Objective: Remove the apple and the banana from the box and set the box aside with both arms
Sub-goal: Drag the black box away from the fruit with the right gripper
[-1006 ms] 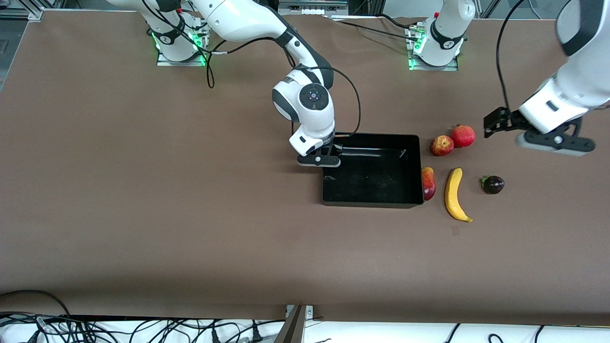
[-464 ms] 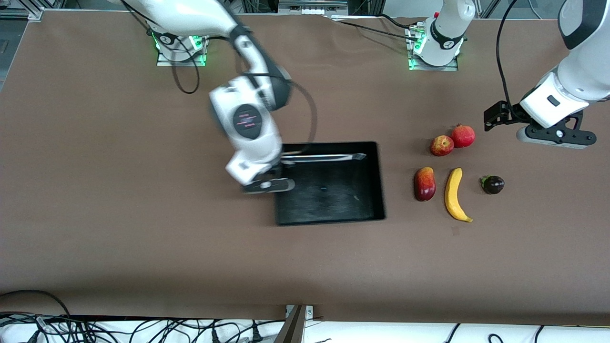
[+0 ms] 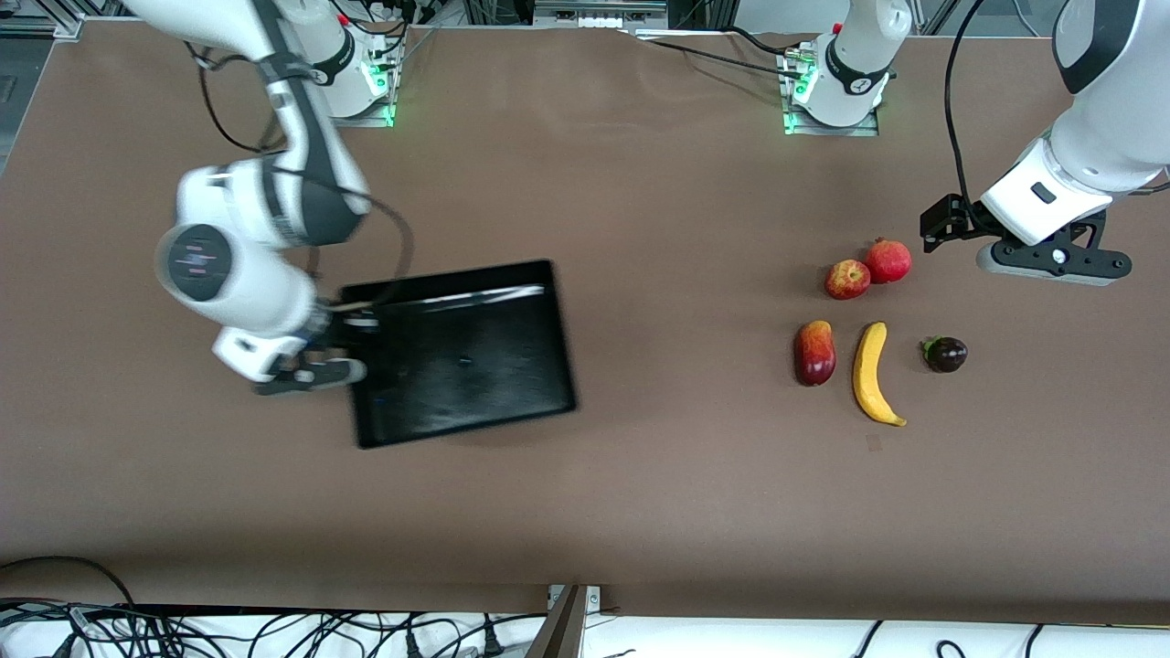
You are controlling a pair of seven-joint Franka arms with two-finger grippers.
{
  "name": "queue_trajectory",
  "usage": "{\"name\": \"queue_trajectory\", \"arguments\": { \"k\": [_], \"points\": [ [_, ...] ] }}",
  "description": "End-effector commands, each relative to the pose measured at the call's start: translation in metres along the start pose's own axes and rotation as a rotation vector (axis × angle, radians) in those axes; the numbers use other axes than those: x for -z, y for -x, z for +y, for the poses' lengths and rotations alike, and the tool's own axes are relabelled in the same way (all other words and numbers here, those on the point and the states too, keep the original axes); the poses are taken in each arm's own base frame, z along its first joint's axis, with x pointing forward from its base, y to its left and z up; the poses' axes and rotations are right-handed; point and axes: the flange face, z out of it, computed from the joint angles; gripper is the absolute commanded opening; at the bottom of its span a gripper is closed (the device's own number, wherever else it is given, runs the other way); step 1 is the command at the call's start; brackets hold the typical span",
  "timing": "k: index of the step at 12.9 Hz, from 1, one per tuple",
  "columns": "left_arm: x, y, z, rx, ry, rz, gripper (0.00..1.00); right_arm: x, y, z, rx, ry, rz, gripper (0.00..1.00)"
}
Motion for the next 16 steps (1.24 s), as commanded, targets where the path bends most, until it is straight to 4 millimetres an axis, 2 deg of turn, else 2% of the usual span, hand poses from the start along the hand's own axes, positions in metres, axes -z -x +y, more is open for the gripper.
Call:
{"name": "queue_trajectory", "arguments": {
  "k": [1,3,5,7,8,9,11,12,14,16],
  "points": [
    [0.002,-0.007,0.007,0.02,-0.026,-0.012,1.0,-0.022,0.068,0.055,0.018,-0.042,0.017,0.0],
    [0.001,-0.007,0.011,0.015,-0.027,-0.023,1.0,-0.055,0.095,0.084,-0.021,-0.03,0.021,0.0],
    [0.002,-0.006,0.011,0.016,-0.027,-0.024,1.0,-0.087,0.112,0.088,-0.066,-0.032,0.038,0.0],
    [0.002,-0.007,0.011,0.016,-0.026,-0.021,1.0,-0.103,0.117,0.096,-0.093,-0.031,0.011,0.0],
    [0.006,-0.009,0.012,0.015,-0.026,-0.014,1.0,-0.101,0.115,0.097,-0.094,-0.03,0.012,0.46],
    [0.007,-0.013,0.011,0.017,-0.026,-0.012,1.0,-0.093,0.111,0.096,-0.091,-0.033,0.026,0.99],
    [0.008,-0.014,0.011,0.014,-0.025,-0.014,1.0,-0.057,0.093,0.092,-0.08,-0.044,0.075,1.0],
    [0.008,-0.015,0.011,0.011,-0.025,-0.014,1.0,-0.03,0.079,0.086,-0.06,-0.062,0.067,1.0],
    [0.006,-0.013,0.009,0.009,-0.026,-0.029,1.0,0.038,0.055,0.076,-0.043,-0.097,0.001,1.0],
    [0.006,-0.013,0.009,0.009,-0.026,-0.034,1.0,0.099,0.05,0.074,-0.039,-0.115,-0.042,1.0]
  ]
}}
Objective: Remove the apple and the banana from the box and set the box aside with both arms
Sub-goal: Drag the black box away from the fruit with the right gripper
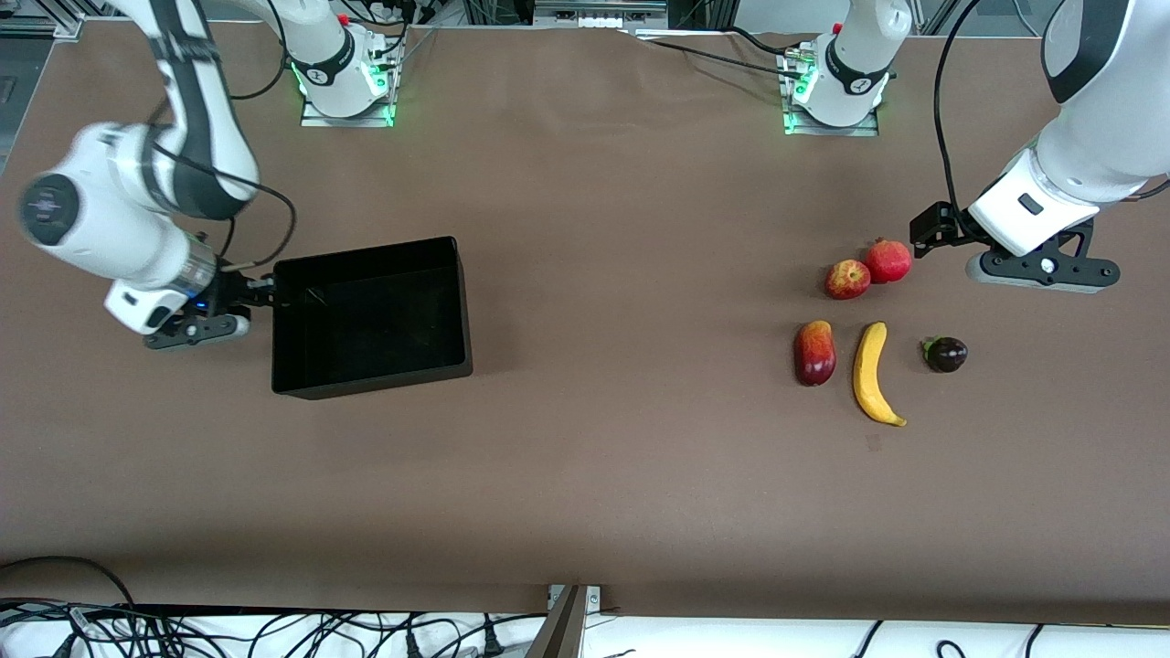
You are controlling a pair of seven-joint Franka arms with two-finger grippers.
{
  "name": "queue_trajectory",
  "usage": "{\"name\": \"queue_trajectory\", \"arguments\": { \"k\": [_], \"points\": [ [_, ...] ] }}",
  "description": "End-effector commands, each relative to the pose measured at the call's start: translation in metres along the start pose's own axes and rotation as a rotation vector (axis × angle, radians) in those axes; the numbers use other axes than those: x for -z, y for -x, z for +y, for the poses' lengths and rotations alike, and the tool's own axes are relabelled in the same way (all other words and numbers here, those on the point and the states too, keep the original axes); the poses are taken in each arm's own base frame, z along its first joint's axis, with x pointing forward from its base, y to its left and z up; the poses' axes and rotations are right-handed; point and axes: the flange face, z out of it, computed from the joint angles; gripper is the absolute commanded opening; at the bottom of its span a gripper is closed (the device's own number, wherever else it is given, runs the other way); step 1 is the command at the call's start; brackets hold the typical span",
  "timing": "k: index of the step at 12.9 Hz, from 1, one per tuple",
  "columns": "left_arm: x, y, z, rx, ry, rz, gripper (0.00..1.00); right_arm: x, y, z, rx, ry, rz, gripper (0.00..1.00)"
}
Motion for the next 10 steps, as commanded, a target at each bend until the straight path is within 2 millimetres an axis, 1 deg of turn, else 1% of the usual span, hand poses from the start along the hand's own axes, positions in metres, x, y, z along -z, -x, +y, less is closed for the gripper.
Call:
{"name": "queue_trajectory", "arguments": {
  "k": [1,2,4,5,8,10],
  "points": [
    [0.006,-0.003,-0.001,-0.002,-0.024,-0.011,1.0,0.09,0.001,-0.011,-0.013,-0.018,-0.028,1.0],
    [0.006,-0.003,-0.001,-0.002,-0.024,-0.011,1.0,0.123,0.009,-0.014,-0.003,-0.005,-0.037,1.0],
    [0.006,-0.003,-0.001,-0.002,-0.024,-0.011,1.0,0.189,0.017,-0.02,0.018,0.045,-0.025,1.0],
    [0.006,-0.003,-0.002,-0.002,-0.024,-0.011,1.0,0.201,0.02,-0.022,0.019,0.061,-0.036,1.0],
    [0.007,-0.004,-0.001,-0.002,-0.024,-0.01,1.0,0.203,0.021,-0.027,0.023,0.053,-0.039,1.0],
    [0.006,-0.003,-0.001,-0.002,-0.024,-0.011,1.0,0.204,0.021,-0.027,0.02,0.051,-0.037,1.0]
  ]
}}
